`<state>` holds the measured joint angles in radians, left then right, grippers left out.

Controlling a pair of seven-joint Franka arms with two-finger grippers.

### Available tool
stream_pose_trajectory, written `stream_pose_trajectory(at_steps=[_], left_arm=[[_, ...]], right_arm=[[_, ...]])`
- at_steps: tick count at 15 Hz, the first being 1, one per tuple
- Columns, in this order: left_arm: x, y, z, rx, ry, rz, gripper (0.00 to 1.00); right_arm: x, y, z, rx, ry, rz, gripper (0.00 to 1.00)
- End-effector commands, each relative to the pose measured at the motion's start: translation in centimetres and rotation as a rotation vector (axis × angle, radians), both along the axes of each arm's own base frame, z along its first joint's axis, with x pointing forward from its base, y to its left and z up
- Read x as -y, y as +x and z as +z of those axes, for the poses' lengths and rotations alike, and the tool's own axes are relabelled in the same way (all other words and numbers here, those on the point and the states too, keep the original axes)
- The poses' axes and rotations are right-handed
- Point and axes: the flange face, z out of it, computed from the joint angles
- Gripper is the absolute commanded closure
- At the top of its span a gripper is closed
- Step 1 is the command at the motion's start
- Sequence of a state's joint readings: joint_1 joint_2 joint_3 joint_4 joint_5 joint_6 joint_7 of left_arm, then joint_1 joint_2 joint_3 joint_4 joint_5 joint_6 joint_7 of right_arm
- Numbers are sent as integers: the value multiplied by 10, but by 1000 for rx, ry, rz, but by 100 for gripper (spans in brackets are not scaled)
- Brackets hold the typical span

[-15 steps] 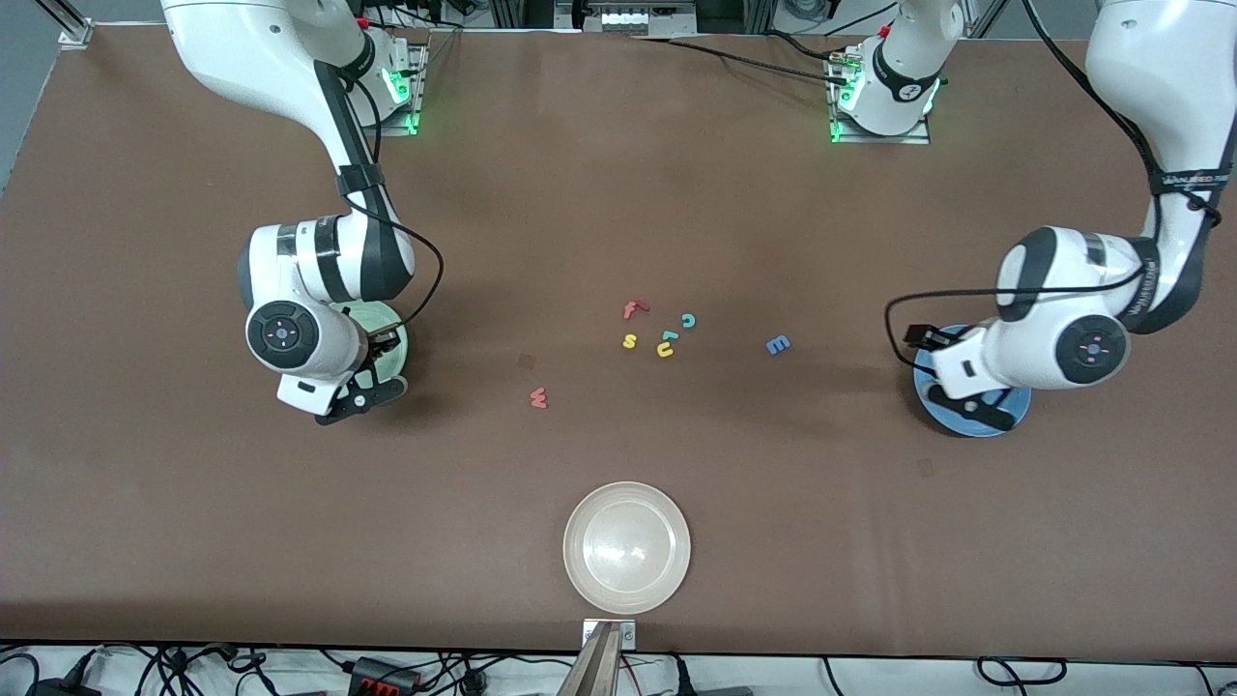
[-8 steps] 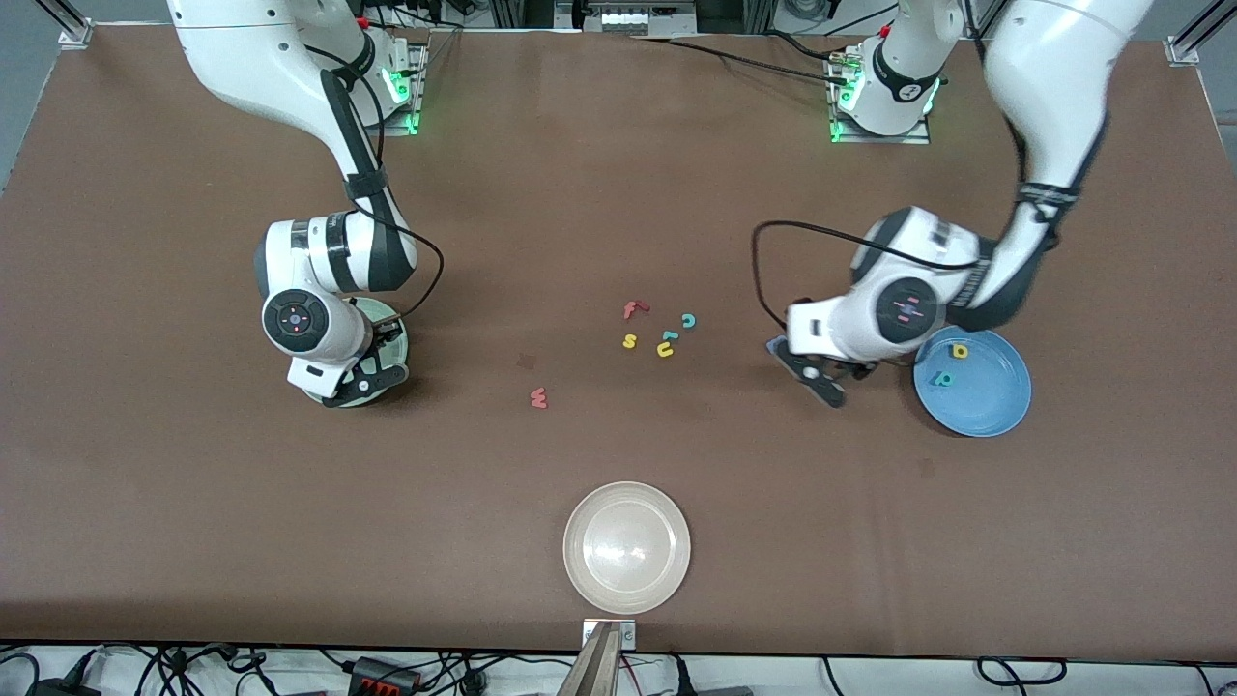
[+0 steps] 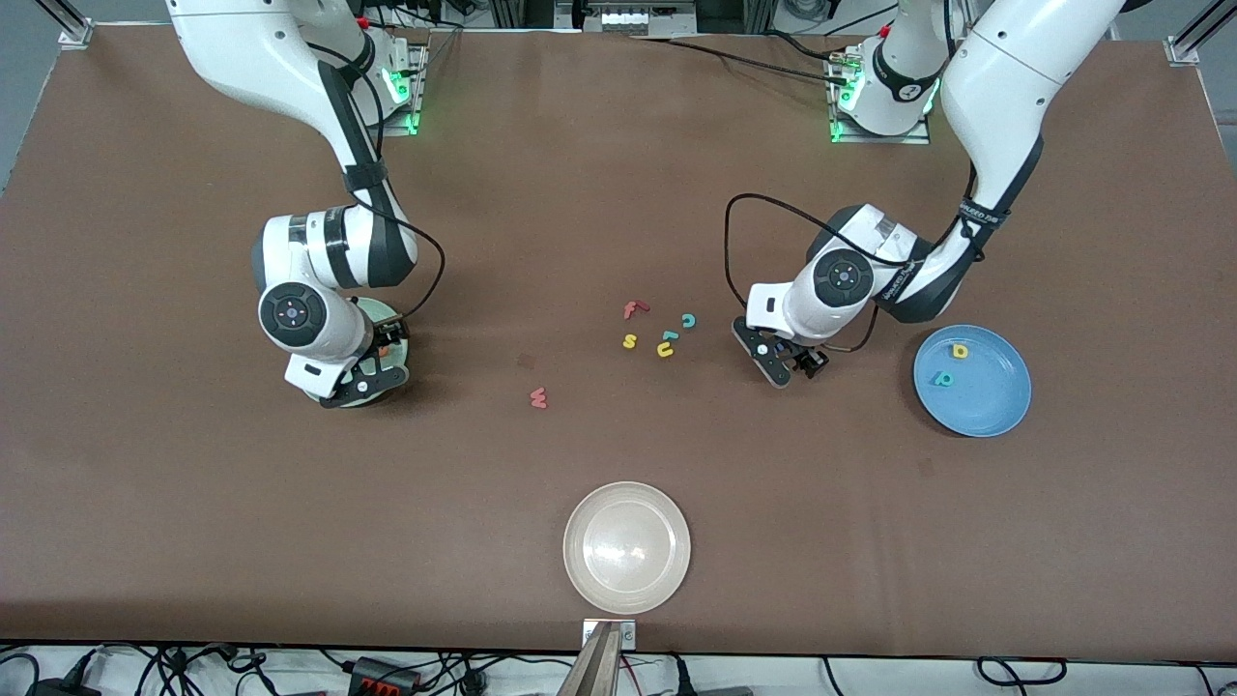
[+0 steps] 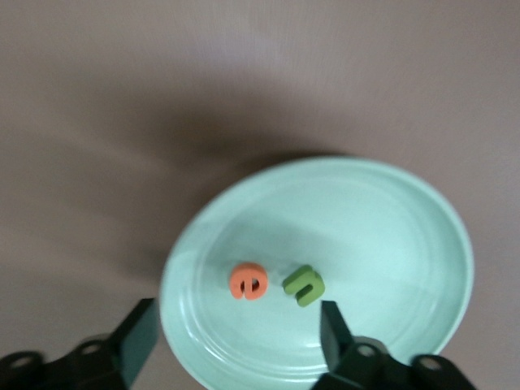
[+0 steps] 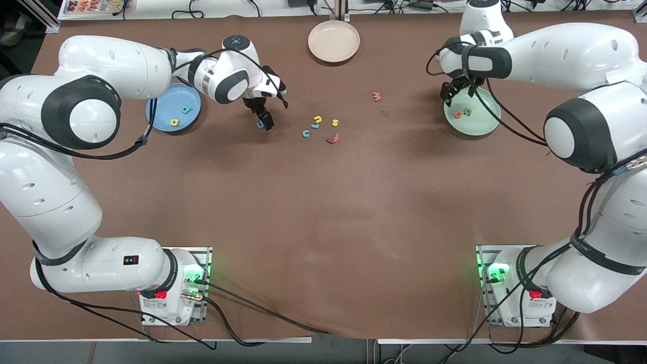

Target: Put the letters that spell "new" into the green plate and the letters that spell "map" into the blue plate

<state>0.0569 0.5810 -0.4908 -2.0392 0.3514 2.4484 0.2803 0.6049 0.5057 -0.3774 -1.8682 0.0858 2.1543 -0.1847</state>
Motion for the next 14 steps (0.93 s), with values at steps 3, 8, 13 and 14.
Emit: stream_pose_trajectory(at_steps=[3, 8, 13, 14], left_arm=[[-1, -12, -4, 64, 37, -116, 16], [1, -15, -9, 59, 41, -108, 64], [-6, -8, -2, 64, 50, -94, 91], [-9, -4, 5, 66, 63, -86, 91]], right_arm=[[-64, 33, 39, 127, 37, 53, 0], [-150, 41, 21, 158, 118, 74, 0], [-176, 51, -10, 193, 175, -15, 4], [-179, 50, -17, 204, 178, -58, 9]])
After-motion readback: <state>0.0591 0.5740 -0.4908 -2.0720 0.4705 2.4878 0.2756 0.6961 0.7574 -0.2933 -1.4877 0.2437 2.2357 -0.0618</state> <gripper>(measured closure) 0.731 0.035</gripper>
